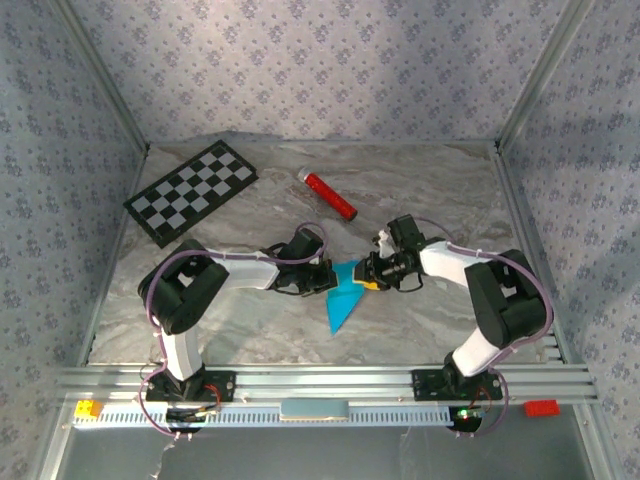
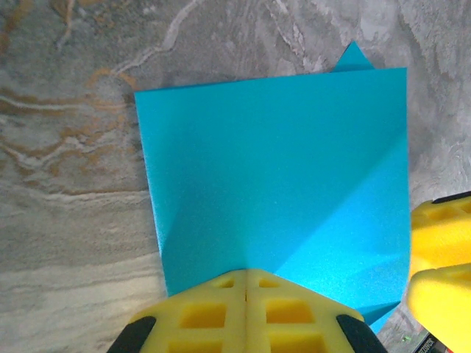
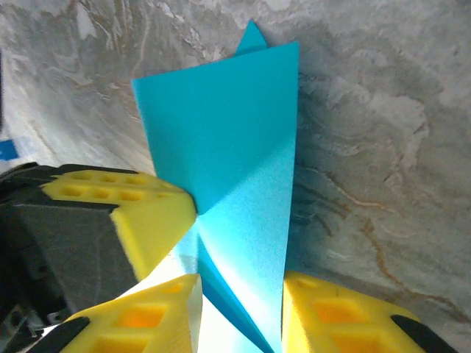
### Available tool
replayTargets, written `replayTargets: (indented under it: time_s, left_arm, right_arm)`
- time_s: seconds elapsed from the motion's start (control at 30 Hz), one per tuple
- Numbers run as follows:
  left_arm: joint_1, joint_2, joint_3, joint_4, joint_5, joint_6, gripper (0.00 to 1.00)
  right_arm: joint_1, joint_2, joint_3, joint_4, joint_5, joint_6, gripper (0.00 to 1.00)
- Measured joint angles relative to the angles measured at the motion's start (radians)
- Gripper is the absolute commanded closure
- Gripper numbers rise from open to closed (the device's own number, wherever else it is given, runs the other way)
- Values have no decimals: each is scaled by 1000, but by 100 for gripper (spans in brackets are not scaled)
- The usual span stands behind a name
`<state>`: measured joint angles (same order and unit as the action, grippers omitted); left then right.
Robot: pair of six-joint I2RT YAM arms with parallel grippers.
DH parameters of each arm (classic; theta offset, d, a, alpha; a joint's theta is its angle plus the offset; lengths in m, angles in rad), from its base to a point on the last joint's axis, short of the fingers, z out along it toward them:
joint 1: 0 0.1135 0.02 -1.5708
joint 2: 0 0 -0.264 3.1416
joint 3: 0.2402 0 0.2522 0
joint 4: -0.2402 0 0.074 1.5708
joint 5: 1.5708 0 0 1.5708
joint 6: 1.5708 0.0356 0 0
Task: Fold a paper plane with a square sheet of paper (pick it up from the middle)
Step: Fold the wing for the fifth time at the center of the table.
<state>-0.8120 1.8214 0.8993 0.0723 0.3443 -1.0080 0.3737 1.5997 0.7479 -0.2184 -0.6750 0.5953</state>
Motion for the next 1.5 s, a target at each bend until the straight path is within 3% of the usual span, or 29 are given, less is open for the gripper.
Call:
replayTargets:
  time_s: [0.47, 1.03, 1.3, 1.5]
  left_arm:
    - [0, 0, 0, 0, 0, 0, 100]
    - [0, 0, 0, -1, 0, -4, 100]
    - [0, 0, 0, -1, 0, -4, 100]
    - [0, -10, -1, -11, -8, -6, 92]
  right_arm:
    - [-26, 7, -48, 113, -88, 71, 67]
    - [-34, 99, 3, 121, -127, 62, 70]
    - [-34, 122, 31, 114, -132, 17, 81]
    - [-34, 125, 32, 101, -133, 7, 94]
